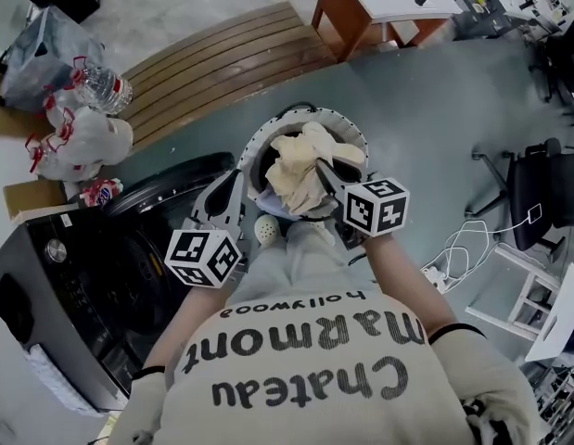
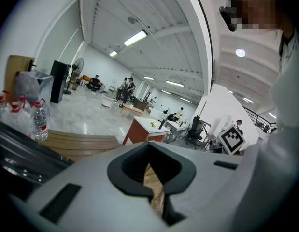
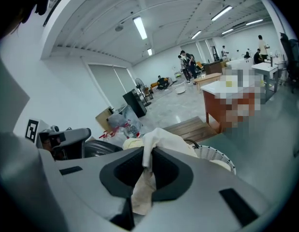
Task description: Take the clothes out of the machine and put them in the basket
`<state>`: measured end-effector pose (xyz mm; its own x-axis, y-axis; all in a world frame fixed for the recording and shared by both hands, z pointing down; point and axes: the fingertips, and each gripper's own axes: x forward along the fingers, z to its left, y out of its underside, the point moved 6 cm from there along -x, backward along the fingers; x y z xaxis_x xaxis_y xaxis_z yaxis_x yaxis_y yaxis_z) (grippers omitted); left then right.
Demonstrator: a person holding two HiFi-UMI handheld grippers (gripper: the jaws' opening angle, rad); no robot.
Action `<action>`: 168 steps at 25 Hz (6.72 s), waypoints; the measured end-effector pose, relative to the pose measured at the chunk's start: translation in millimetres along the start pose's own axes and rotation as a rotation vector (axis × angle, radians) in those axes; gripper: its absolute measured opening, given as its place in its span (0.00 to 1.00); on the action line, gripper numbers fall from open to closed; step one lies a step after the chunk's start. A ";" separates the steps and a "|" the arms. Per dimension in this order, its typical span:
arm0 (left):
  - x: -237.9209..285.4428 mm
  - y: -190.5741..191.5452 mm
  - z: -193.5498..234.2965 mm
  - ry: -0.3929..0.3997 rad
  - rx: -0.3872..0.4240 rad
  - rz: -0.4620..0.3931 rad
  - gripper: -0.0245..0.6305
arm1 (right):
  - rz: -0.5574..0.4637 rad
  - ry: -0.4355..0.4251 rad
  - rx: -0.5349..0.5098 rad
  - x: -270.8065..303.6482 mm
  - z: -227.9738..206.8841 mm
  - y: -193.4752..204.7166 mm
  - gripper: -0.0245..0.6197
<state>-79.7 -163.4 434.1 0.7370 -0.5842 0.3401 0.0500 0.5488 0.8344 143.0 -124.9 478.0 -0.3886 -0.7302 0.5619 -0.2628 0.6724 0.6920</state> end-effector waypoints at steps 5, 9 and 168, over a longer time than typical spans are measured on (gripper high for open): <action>24.8 37.1 -3.5 0.000 -0.038 0.077 0.05 | 0.075 0.007 0.037 8.0 -21.5 26.4 0.12; 48.6 60.0 -7.7 -0.019 -0.053 0.121 0.05 | 0.141 -0.022 0.032 18.0 -42.5 43.2 0.12; 23.0 -23.8 -166.2 -0.268 -0.039 -0.228 0.05 | -0.239 -0.231 -0.173 -128.1 -59.7 -152.1 0.12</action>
<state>48.1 -90.5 350.0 0.5013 -0.8274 0.2533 0.2220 0.4059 0.8866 285.5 -140.9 327.9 -0.5289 -0.8039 0.2719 -0.2243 0.4415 0.8688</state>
